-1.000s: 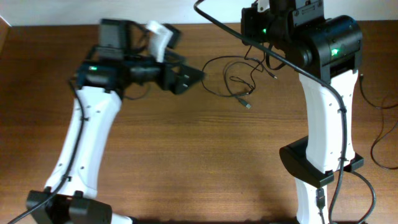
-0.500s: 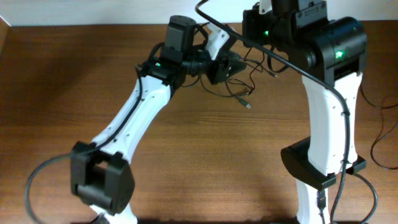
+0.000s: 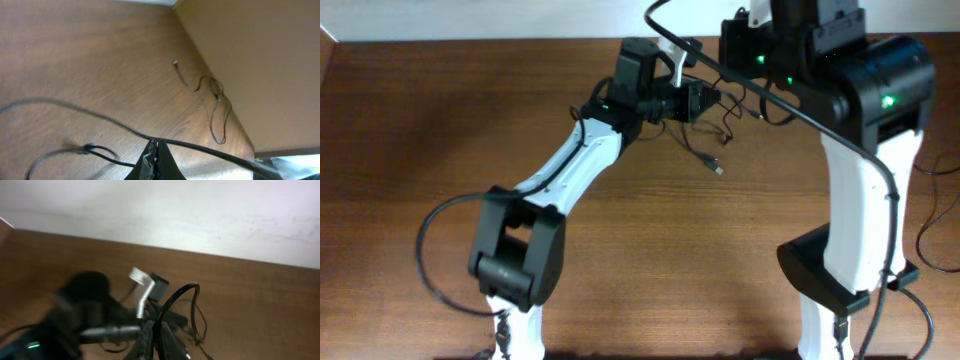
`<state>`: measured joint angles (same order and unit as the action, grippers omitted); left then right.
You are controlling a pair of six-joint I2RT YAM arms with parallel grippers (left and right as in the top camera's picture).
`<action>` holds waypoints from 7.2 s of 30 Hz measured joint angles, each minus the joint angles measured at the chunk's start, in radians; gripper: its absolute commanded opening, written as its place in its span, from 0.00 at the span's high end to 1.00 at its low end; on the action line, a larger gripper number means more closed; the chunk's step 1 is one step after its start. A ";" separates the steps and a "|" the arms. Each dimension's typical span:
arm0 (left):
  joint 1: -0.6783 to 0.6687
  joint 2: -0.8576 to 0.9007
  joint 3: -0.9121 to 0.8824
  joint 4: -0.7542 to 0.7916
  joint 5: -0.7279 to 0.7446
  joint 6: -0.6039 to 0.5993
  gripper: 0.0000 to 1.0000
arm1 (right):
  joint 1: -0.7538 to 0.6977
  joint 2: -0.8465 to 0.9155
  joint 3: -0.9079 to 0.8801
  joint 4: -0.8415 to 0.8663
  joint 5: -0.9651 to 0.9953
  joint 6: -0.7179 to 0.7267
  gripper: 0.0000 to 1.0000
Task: Untangle cables
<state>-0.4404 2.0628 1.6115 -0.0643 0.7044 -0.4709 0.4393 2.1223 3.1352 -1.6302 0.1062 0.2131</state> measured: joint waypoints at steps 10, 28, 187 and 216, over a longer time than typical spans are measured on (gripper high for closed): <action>0.053 0.079 -0.001 -0.071 -0.007 -0.392 0.01 | 0.000 -0.156 0.003 -0.017 0.048 0.002 0.96; 0.047 0.079 0.001 0.188 0.793 -0.845 0.01 | 0.000 -0.124 -0.029 -0.009 0.327 0.053 0.96; 0.410 -0.573 -0.011 -1.075 -1.098 -0.067 0.01 | -0.575 -0.760 -1.453 0.182 0.242 0.152 0.96; 0.409 -0.573 -0.011 -1.076 -1.098 -0.067 0.01 | -0.325 -0.477 -1.455 -0.057 -0.302 -0.275 0.94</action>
<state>-0.0315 1.4902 1.6009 -1.1400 -0.3935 -0.5377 0.1143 1.6455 1.6802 -1.6875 -0.1959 -0.0624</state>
